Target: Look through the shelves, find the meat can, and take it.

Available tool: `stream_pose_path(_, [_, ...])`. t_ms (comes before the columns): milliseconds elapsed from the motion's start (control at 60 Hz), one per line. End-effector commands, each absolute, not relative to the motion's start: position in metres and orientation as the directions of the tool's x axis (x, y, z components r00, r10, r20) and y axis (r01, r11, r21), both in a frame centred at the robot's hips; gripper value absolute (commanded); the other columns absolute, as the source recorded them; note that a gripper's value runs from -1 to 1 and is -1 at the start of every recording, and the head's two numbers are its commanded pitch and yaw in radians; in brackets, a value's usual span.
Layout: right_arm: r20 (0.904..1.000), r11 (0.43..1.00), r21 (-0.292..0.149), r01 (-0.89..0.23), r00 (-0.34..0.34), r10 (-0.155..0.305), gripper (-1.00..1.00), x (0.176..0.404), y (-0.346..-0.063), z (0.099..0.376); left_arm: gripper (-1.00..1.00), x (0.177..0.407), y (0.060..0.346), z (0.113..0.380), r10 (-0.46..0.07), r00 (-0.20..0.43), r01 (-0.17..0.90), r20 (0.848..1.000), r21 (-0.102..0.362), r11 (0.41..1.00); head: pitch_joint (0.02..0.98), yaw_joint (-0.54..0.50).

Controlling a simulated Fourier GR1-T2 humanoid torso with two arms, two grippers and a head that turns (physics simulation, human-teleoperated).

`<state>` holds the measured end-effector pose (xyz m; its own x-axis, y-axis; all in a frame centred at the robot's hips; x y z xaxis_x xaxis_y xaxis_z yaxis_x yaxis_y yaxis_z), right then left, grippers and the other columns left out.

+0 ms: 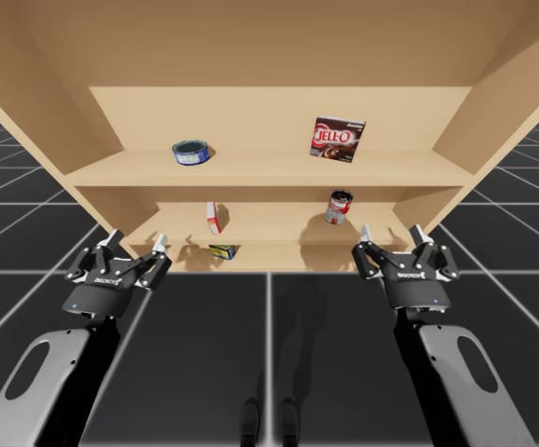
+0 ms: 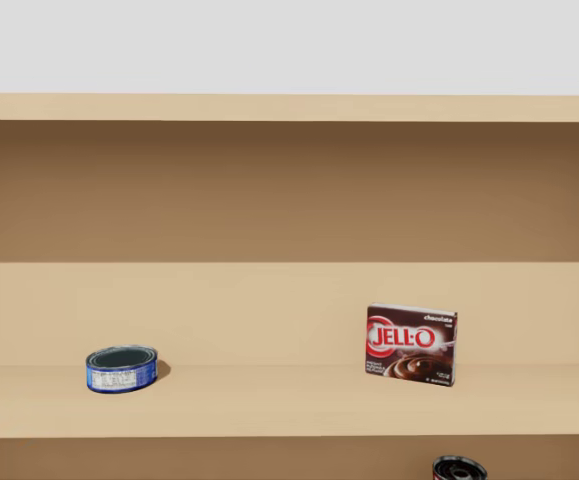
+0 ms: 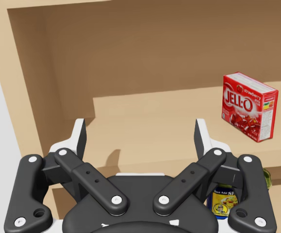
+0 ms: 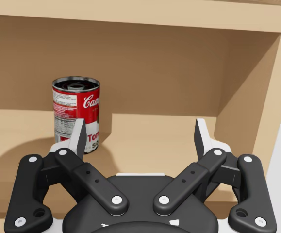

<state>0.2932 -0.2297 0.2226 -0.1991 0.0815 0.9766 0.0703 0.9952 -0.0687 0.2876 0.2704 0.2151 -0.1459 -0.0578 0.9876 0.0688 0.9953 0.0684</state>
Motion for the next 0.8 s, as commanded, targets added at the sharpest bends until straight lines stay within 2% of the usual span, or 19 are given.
stream_pose_path(17, [0.9718,0.991,-0.042,0.129,-0.225,0.071,-1.00,0.2915,-0.2312,0.2229,-1.00,0.2873,0.2709,0.2154,-0.056,-0.147,0.069,0.988,0.067,0.995,0.079,-0.02])
stream_pose_path(67, [0.9730,0.993,-0.040,0.114,-0.222,0.064,-1.00,0.2917,-0.2323,0.2243,-1.00,0.2871,0.2706,0.2153,-0.054,-0.145,0.073,0.988,0.065,0.995,0.086,-0.02])
stream_pose_path(117, [0.9772,0.994,-0.035,0.099,-0.205,0.055,-1.00,0.2929,-0.2329,0.2245,-1.00,0.2869,0.2706,0.2154,-0.051,-0.145,0.073,0.988,0.062,0.995,0.095,-0.02])
stream_pose_path(133, [0.9815,0.995,-0.038,0.087,-0.184,0.054,-1.00,0.2939,-0.2334,0.2246,-1.00,0.2869,0.2707,0.2154,-0.050,-0.145,0.073,0.988,0.061,0.995,0.103,-0.02])
stream_pose_path(167, [0.9821,0.995,-0.043,0.089,-0.179,0.058,-1.00,0.2941,-0.2332,0.2236,-1.00,0.2869,0.2709,0.2153,-0.049,-0.144,0.074,0.988,0.060,0.995,0.117,-0.02])
stream_pose_path(333, [0.9820,0.993,-0.064,0.095,-0.171,0.080,-1.00,0.2958,-0.2314,0.2225,-1.00,0.2875,0.2727,0.2151,-0.051,-0.141,0.069,0.989,0.062,0.996,0.236,-0.02])
stream_pose_path(567, [0.9820,0.993,-0.071,0.099,-0.168,0.087,-1.00,0.2966,-0.2302,0.2220,-1.00,0.2876,0.2748,0.2158,-0.051,-0.140,0.063,0.989,0.060,0.996,0.409,0.00])
stream_pose_path(800, [0.9827,0.993,-0.074,0.096,-0.162,0.089,-1.00,0.2968,-0.2290,0.2217,-1.00,0.2891,0.2756,0.2151,-0.056,-0.138,0.067,0.989,0.065,0.996,0.612,0.10])
